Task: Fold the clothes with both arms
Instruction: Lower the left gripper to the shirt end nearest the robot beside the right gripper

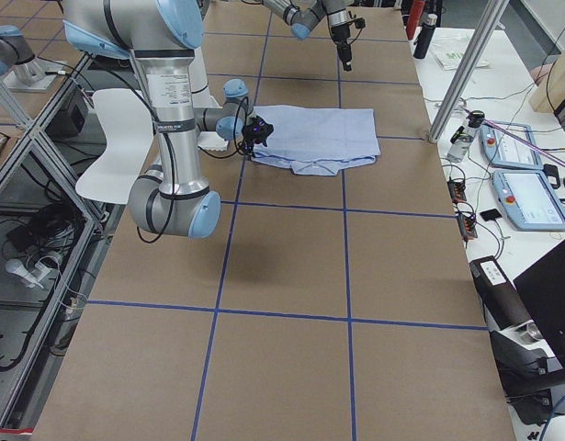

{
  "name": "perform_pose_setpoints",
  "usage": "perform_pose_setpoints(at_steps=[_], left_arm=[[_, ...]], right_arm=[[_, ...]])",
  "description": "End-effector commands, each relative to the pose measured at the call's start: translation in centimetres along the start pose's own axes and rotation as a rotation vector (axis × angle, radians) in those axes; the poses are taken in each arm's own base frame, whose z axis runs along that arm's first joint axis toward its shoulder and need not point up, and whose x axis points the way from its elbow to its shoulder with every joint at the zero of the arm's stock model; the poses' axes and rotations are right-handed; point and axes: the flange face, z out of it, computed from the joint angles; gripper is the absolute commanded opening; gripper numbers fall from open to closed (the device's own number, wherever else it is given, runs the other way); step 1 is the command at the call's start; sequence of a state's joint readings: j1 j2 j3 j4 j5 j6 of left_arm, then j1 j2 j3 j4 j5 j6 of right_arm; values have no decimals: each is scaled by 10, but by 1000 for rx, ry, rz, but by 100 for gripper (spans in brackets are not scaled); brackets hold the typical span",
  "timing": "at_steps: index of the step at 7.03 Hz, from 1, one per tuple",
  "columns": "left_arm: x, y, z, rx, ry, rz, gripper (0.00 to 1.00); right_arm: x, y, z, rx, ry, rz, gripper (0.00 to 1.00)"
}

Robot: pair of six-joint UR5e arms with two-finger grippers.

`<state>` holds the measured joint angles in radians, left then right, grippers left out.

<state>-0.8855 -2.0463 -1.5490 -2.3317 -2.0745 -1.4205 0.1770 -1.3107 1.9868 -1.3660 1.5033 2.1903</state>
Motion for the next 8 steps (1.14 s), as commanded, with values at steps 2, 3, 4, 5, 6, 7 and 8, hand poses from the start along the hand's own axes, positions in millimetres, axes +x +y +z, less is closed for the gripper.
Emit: perform_pose_setpoints(at_steps=[2, 3, 4, 5, 6, 7, 8], left_arm=[[1, 0, 0, 0, 2, 0, 54], [1, 0, 0, 0, 1, -1, 54], [1, 0, 0, 0, 1, -1, 54], [2, 0, -1, 2, 3, 0, 54], [2, 0, -1, 2, 3, 0, 54], [2, 0, -2, 2, 4, 1, 54], [3, 0, -4, 4, 7, 2, 54]], right_arm=[[9, -4, 4, 9, 15, -1, 75], [12, 6, 6, -4, 21, -12, 78], [15, 7, 16, 6, 38, -16, 79], [13, 8, 15, 2, 34, -16, 74], [13, 9, 15, 1, 32, -12, 54], [9, 10, 11, -3, 24, -8, 1], [9, 9, 11, -3, 25, -8, 0]])
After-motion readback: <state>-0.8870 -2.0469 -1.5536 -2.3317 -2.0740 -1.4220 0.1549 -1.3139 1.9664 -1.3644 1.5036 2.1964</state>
